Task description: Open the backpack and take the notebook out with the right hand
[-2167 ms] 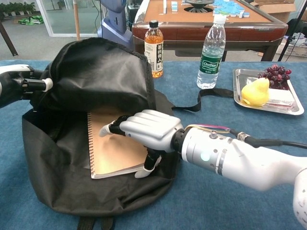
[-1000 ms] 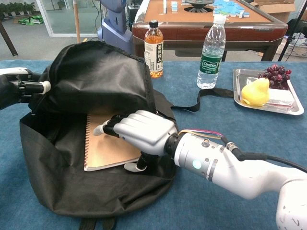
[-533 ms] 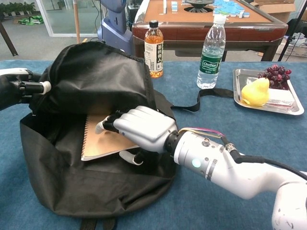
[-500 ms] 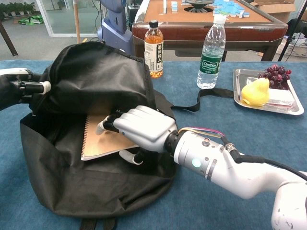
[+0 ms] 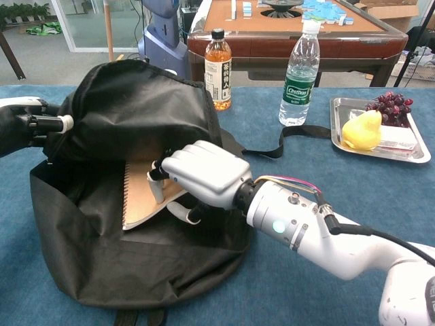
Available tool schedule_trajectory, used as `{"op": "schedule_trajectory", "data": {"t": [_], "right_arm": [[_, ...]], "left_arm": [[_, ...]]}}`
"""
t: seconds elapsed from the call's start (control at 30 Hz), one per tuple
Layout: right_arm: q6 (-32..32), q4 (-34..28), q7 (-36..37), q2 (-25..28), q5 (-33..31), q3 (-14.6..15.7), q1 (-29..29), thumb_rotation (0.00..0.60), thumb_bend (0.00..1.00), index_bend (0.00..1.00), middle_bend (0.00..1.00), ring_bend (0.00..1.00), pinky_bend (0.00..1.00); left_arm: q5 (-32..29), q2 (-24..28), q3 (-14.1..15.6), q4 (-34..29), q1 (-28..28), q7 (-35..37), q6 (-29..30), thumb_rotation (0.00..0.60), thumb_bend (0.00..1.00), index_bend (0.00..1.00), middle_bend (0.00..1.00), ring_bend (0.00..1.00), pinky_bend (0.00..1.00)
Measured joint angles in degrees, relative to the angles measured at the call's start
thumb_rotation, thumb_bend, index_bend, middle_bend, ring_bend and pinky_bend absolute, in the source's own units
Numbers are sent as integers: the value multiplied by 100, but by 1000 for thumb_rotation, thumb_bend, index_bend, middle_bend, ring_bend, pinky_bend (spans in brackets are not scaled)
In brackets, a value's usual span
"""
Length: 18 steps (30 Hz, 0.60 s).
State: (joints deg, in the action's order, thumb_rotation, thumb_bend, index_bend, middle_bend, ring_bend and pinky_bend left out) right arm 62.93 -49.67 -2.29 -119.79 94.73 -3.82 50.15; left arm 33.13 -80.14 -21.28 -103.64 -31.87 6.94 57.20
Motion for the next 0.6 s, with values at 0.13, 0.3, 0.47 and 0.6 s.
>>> {"op": "schedule_trajectory", "data": {"t": [0.13, 0.3, 0.47, 0.6], "right_arm": [[174, 29, 92, 2, 51, -22, -8, 600, 541, 735, 400, 277, 200], [447, -105, 204, 121, 139, -50, -24, 600, 569, 798, 448, 333, 245], [751, -488, 278, 404, 269, -34, -84, 600, 572, 845, 505, 411, 335], [954, -879, 307, 703, 373, 12, -158, 600, 573, 860, 536, 455, 389]], "left_arm": [[-26, 3, -15, 14, -19, 8, -21, 600, 674, 509, 219, 177, 248], [-46, 27, -40, 21, -45, 3, -29, 600, 673, 508, 218, 177, 248], [-70, 49, -42, 8, -56, 0, -33, 600, 673, 508, 218, 177, 249], [-92, 61, -37, 5, -59, -5, -27, 600, 673, 506, 218, 177, 249]]}}
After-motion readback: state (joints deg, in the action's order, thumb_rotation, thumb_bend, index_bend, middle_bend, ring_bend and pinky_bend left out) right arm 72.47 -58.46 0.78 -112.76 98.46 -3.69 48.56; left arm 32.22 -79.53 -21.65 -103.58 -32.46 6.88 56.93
